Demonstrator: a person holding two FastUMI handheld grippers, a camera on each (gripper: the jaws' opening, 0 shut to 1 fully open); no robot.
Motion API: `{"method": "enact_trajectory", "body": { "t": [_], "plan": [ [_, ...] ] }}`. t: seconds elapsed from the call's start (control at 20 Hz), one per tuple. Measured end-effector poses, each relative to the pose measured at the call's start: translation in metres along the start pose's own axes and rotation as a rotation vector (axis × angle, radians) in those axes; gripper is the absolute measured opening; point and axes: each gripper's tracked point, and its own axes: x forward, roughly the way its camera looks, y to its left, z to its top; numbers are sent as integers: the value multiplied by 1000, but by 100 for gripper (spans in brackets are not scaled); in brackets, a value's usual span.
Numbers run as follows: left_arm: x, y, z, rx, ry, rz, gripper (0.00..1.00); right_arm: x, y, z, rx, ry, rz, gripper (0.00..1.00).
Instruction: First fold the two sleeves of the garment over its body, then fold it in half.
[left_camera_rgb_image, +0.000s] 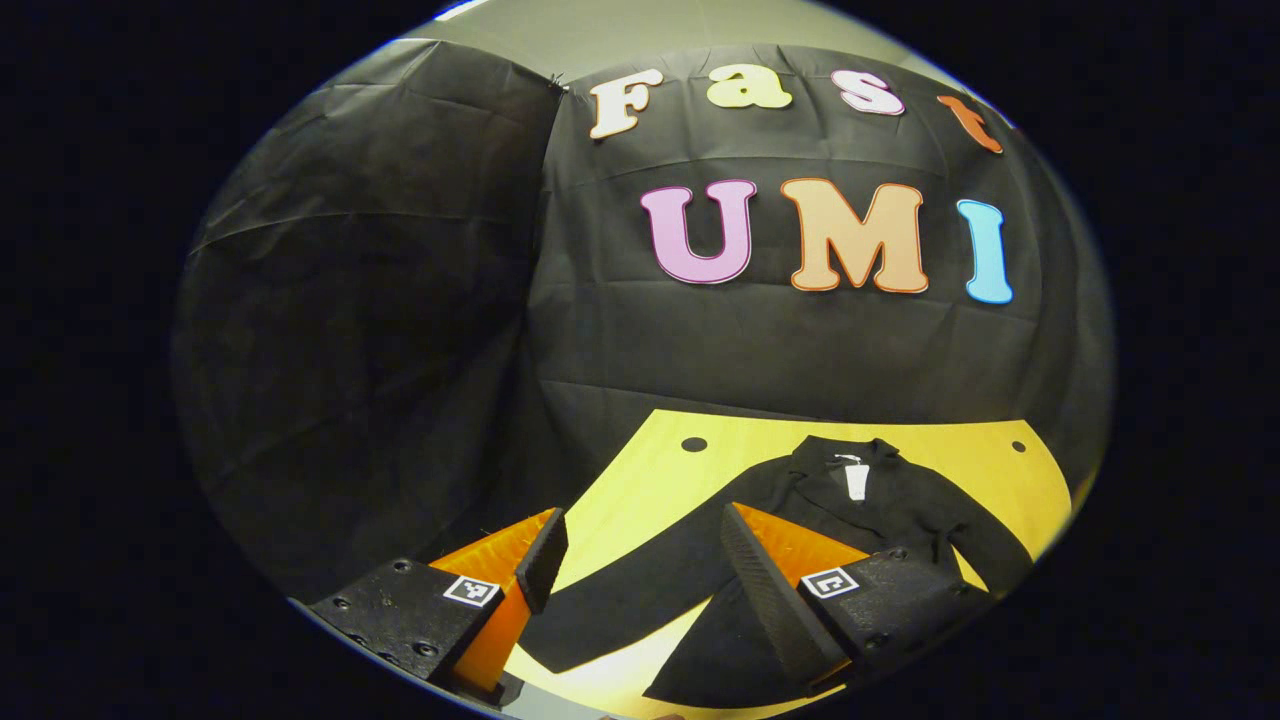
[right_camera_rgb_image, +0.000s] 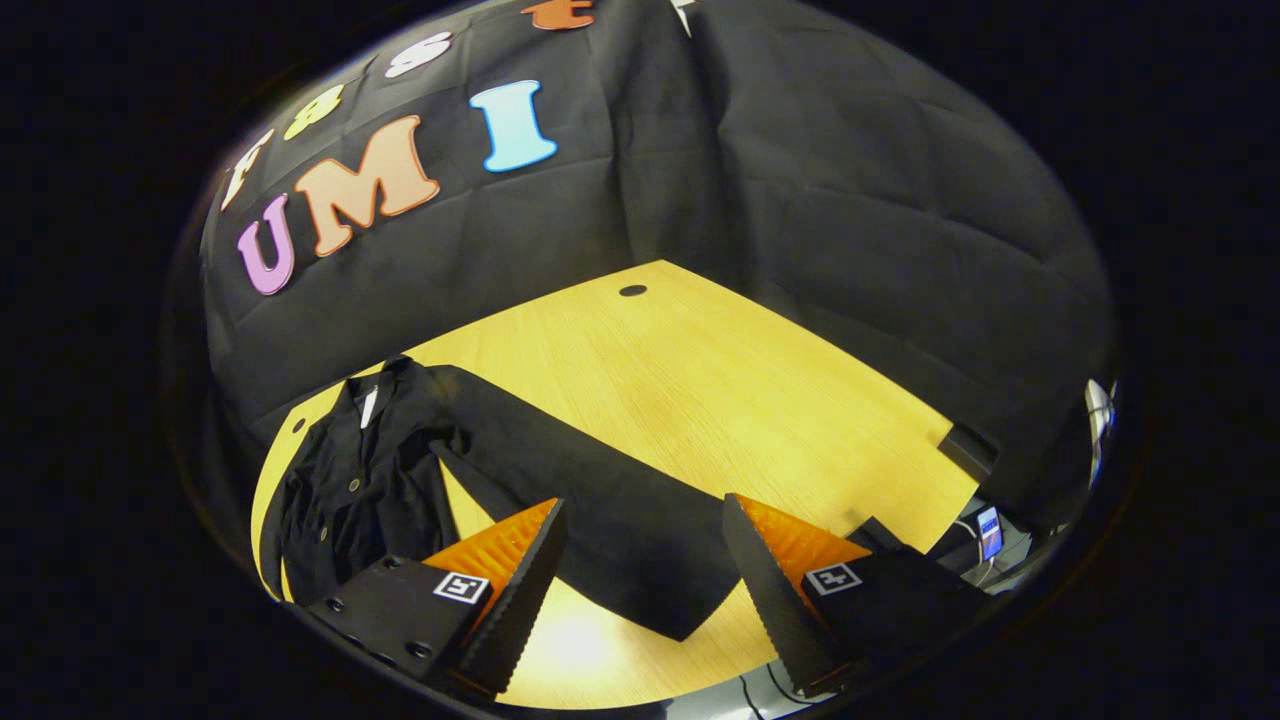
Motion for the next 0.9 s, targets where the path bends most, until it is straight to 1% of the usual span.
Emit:
{"method": "enact_trajectory", "body": {
  "t": [0.05,0.1,0.15,0.2,0.25,0.3,0.35,0.4,0.45,0.5,0.55,0.6,0.65,0.7,0.75,0.8,0.85,0.9],
  "plan": [
    [-1,0,0,0,1,4,100,4,-3,-4,24,9,-2,98],
    [-2,0,-1,-2,3,5,94,8,-5,-7,44,19,-2,94],
    [-4,-1,-2,-4,5,5,93,12,-8,-10,54,29,-6,98],
    [-5,-2,-3,-6,7,4,93,17,-10,-12,52,36,-12,98],
    [-5,-3,-4,-5,11,5,100,22,-13,-15,43,43,-25,98],
    [-5,-3,-7,-2,14,8,100,28,-18,-19,24,56,-44,98],
    [-5,-4,-7,4,17,10,93,32,-22,-23,9,66,-60,98],
    [-7,-4,-8,11,16,13,94,37,-23,-25,-5,75,-66,99],
    [-7,-5,-8,18,15,16,94,39,-24,-28,-14,87,-68,94],
    [-8,-5,-9,23,17,18,93,42,-24,-31,-22,95,-68,98],
    [-9,-5,-10,26,19,19,93,44,-25,-34,-34,107,-68,94],
    [-11,-6,-12,27,23,20,93,45,-24,-39,-54,125,-72,94],
    [-12,-5,-13,27,24,25,94,45,-26,-45,-82,150,-83,98],
    [-13,-4,-12,30,22,31,94,44,-27,-46,-123,139,-88,94],
    [-14,-4,-11,34,17,33,94,46,-27,-46,-156,145,-88,94],
    [-14,-6,-11,37,16,33,94,48,-30,-48,-172,142,-79,98],
    [-15,-7,-11,39,16,32,93,49,-30,-49,-171,140,-72,94],
    [-15,-8,-13,40,20,30,93,47,-29,-48,-169,131,-66,98]
  ]
}}
